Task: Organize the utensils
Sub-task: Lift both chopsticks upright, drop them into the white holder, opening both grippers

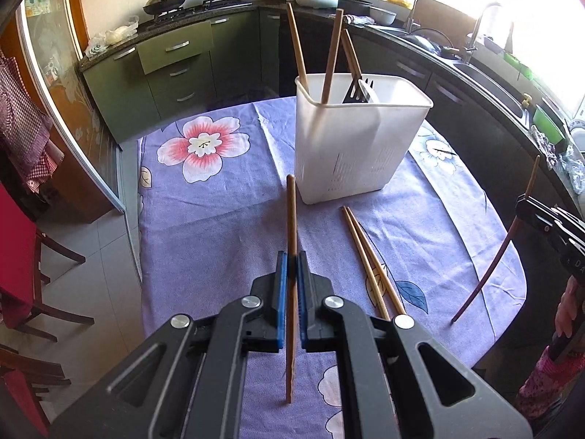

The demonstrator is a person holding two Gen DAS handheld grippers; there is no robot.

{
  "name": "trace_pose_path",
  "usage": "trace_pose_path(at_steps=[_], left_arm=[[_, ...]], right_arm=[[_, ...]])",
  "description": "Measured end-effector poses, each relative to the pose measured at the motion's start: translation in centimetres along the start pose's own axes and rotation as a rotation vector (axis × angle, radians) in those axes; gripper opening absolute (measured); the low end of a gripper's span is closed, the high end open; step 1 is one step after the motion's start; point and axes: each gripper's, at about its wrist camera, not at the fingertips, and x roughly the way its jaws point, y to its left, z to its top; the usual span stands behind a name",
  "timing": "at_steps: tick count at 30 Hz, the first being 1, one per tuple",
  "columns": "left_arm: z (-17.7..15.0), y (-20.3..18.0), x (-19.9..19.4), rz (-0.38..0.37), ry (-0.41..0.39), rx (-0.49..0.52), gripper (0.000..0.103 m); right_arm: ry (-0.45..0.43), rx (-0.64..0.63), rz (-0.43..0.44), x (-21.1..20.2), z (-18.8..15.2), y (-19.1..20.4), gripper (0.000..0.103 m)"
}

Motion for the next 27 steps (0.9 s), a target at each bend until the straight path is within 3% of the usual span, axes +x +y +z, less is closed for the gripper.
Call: trace_pose_path(at_steps=[17,27], left_arm=[[1.7,-1.0,-2.7,-0.058,-0.084,0.029,0.005],[6.5,-2.7,-6.2,-0.111,-0.148,0.073,0.005]], right_arm=[[-0.066,-0.052,0.022,-0.7,3.5,2.6,0.007],[-0.105,-0.084,0.038,-1.4,8.7,3.8,0.007]])
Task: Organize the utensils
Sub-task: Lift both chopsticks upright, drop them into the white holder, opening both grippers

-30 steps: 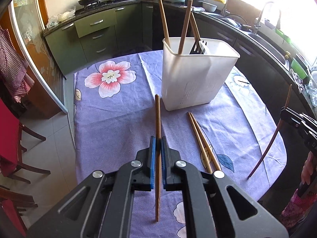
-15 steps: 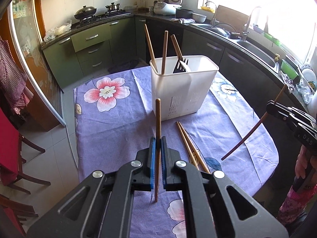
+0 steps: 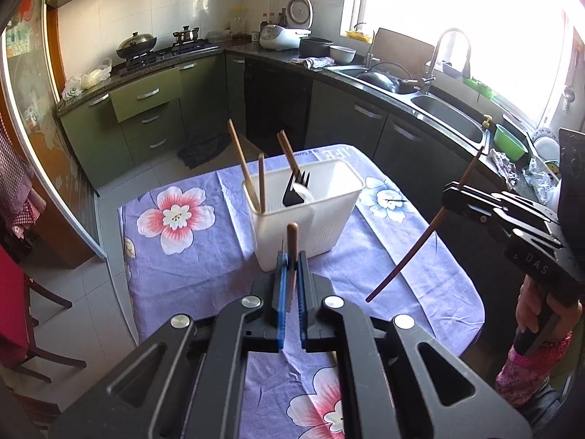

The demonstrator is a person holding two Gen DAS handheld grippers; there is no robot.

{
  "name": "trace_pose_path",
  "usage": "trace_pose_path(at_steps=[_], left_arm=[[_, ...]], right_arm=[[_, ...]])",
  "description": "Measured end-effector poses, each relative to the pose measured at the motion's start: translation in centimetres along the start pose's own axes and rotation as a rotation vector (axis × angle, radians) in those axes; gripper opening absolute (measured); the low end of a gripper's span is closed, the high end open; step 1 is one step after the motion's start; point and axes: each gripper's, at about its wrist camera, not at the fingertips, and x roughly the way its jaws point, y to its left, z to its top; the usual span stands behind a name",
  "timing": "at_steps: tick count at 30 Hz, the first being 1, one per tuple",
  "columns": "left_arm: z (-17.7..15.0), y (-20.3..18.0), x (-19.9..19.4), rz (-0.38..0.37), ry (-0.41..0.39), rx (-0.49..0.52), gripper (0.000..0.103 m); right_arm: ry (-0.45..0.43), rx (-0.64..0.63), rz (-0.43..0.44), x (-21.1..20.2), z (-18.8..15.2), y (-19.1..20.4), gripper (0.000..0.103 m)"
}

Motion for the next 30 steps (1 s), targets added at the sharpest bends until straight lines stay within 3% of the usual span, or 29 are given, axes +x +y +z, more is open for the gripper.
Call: trace_pose_path(at_steps=[12,22,25,30], left_arm=[[8.0,-1.8,-3.8,0.007,-0.120,0.036,0.005],[12.3,-1.5,-3.0,0.067,-0.186,0.021,0.005],[12.7,-1.1,-1.8,0.087,-0.185,0.018,0.005],[12.0,-0.1,1.4,0.096,-0.125,-0.002,0.005]], right_arm=[[-0.067,-0.006,-0.012,-0.2,7.9,-0.2,0.007],[-0.146,-0.010,-0.037,0.8,12.7,-0.3,0.007],[-0.163,-0.010,-0.076,2.0,13.4,-0.8,0.007],[-0.100,0.020,-0.099,6.3,12.2,-2.5,0.007]])
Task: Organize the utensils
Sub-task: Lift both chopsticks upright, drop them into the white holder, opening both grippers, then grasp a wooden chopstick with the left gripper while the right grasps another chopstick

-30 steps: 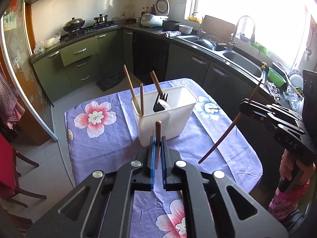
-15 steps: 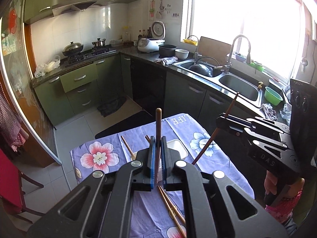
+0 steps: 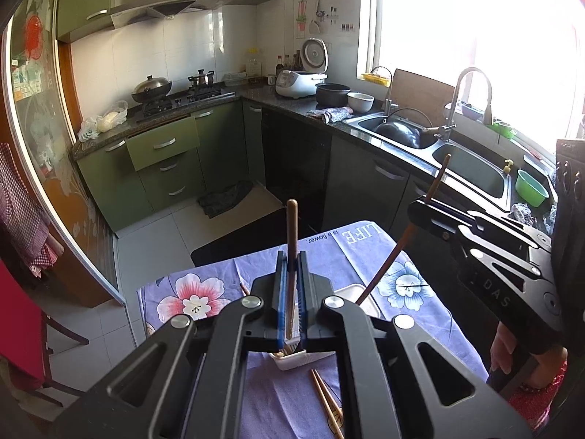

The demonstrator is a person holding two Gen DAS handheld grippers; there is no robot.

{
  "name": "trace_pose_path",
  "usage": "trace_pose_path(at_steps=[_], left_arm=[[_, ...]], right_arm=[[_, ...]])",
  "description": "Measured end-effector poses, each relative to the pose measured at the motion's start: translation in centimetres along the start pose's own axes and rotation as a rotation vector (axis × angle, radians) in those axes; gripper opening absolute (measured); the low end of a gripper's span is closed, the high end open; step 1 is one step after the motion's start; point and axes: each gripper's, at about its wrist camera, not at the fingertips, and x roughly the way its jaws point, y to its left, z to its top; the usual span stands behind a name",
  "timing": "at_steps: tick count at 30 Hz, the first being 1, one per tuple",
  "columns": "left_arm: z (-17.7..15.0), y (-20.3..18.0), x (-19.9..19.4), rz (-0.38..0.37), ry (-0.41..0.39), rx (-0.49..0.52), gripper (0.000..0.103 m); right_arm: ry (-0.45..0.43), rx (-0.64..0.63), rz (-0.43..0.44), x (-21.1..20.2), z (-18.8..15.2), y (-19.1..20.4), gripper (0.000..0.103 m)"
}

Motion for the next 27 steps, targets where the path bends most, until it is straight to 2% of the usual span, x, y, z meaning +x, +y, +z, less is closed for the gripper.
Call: trace_pose_path(at_steps=[7,9,11,17,20,24,27], left_arm=[[-3.1,0.6,3.5,-0.006,0.099,-0.001,0.006],[-3.6,0.7,3.8,0.000,0.105,0.004,0.013],[-3.6,0.9,3.6,0.000,0.102,-0.003,0.015],[-3.7,0.7,1.0,0.002,0.047,0.000,0.031],[-5.0,0.4,-0.6,-0.004,0.031,0.009,0.034],[-8.5,0.0,-0.5,-0.019,0.101,0.010,0.034],[-12.2,-0.1,1.8,-0.016,0.191,-0.002,0.034]], right_arm=[[0.103,0.030,0.014,4.5,-3.4,-1.3,0.007],[0.115,0.030,0.025,4.9,-3.9,-1.4,0.008],[0.123,0.017,0.031,4.8,-4.1,-1.1,0.010],[0.078,0.013,0.054,1.6,-4.7,-0.5,0.012],[0.059,0.019,0.058,-1.0,-6.3,-0.3,0.024],[0.088,-0.005,0.016,-3.4,-10.7,-0.5,0.025],[0.136,-0.007,-0.047,-4.0,-14.9,-1.5,0.034]])
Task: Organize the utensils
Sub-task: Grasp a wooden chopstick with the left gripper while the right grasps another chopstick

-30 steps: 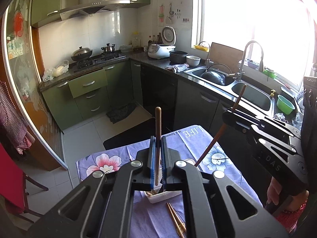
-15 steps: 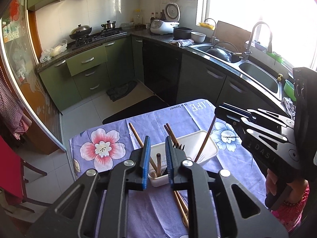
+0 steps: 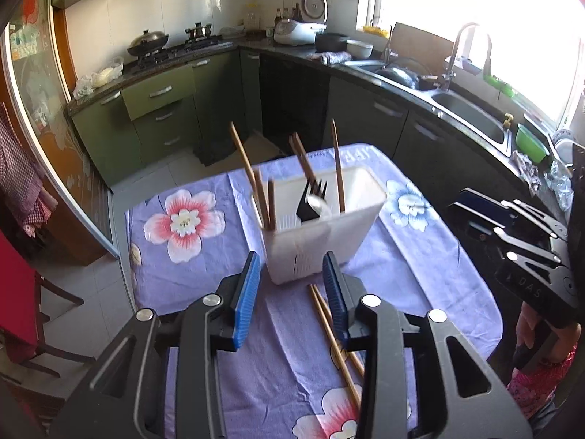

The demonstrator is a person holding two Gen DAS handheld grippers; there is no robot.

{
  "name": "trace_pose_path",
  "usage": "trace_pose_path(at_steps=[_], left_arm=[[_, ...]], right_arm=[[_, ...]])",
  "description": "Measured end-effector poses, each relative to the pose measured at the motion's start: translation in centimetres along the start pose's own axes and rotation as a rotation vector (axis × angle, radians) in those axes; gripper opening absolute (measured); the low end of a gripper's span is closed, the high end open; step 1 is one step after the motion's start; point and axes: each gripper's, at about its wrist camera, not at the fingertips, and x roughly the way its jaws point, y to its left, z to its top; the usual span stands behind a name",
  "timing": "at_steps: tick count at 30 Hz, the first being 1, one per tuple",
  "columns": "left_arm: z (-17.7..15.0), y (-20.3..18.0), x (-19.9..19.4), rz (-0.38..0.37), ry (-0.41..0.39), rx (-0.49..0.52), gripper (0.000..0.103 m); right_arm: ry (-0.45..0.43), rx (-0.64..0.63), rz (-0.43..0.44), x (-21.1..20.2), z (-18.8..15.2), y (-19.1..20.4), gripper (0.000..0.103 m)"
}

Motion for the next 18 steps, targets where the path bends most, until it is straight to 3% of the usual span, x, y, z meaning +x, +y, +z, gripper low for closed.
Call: trace_pose_path(at_steps=[3,8,18], left_arm=[[-3.0,0.3,4.2,-0.039,0.115,-0.048,0.034],[-6.3,0.9,10.5,-0.090,0.242,-0.187,0.034],[-6.3,-1.7,15.6,-0.033,0.299,-0.207,0.034]], right_arm=[[0.055,0.033,-0.055,0.6,-3.8,-1.8,0.035],[0.144,0.126,-0.047,2.3,-8.3,-4.4,0.035],[0.188,0.170,-0.001,4.0,-11.1,-4.9,0.035]])
